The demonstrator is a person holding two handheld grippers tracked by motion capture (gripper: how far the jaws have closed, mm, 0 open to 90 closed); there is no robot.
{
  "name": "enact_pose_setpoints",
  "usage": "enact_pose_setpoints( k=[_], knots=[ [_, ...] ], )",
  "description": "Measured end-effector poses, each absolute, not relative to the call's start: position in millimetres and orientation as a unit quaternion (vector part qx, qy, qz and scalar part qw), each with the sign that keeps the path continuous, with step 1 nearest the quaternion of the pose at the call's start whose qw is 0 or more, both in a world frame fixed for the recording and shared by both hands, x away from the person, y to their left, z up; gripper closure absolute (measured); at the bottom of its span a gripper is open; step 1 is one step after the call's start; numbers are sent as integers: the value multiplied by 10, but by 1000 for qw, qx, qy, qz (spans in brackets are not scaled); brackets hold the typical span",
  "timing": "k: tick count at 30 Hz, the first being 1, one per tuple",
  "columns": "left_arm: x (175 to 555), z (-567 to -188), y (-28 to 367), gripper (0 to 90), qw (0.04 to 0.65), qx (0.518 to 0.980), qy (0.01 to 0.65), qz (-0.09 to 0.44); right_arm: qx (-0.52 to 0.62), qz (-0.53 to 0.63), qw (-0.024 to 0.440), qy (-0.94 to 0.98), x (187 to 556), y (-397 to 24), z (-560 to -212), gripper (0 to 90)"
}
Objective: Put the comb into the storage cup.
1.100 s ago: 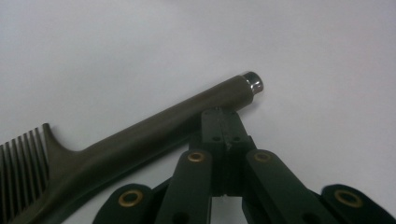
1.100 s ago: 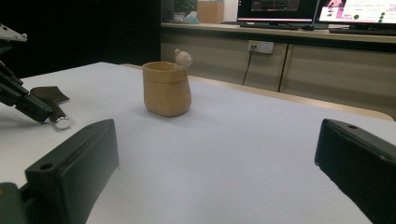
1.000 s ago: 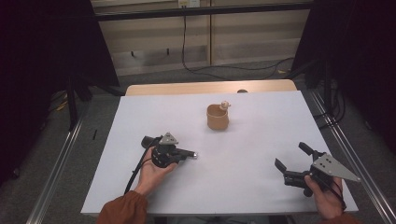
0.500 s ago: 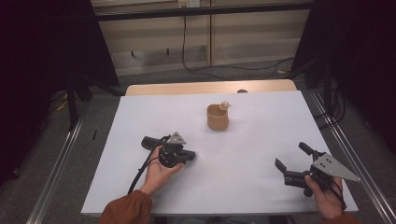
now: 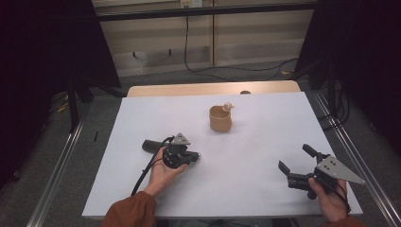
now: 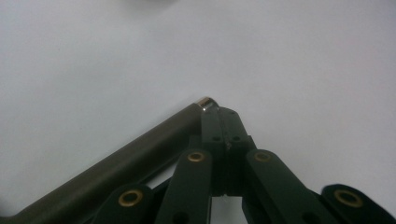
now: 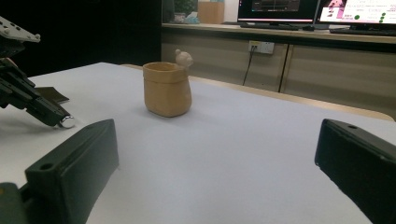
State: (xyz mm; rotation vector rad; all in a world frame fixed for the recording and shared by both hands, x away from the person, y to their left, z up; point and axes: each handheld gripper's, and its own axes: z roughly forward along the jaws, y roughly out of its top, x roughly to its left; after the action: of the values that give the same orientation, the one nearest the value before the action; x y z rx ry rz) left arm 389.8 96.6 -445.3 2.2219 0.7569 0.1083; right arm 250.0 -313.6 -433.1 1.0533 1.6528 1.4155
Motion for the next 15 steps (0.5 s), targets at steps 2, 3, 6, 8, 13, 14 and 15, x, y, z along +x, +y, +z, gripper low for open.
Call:
enact_pose_setpoints(
  k=[2, 3, 6, 8, 13, 14, 15],
  knots=[
    [3916, -4459, 965, 900, 383, 874, 297, 44, 407, 549, 354, 639, 2499, -3136, -4330, 0],
    [3917, -4464, 962, 900, 384, 873, 299, 44, 407, 549, 354, 639, 2499, -3136, -4330, 0],
    [3916, -4458, 960, 900, 383, 873, 298, 45, 407, 549, 353, 639, 2497, -3135, -4331, 0],
    [3916, -4459, 956, 900, 385, 871, 301, 46, 408, 548, 352, 639, 2496, -3135, -4330, 0],
    [3931, -4459, 951, 900, 385, 871, 303, 48, 408, 548, 352, 640, 2497, -3134, -4331, 0],
    [3934, -4458, 952, 900, 385, 871, 303, 48, 408, 549, 352, 639, 2496, -3133, -4330, 0],
    [3938, -4460, 954, 900, 386, 870, 304, 49, 408, 548, 352, 639, 2496, -3134, -4330, 0]
  ],
)
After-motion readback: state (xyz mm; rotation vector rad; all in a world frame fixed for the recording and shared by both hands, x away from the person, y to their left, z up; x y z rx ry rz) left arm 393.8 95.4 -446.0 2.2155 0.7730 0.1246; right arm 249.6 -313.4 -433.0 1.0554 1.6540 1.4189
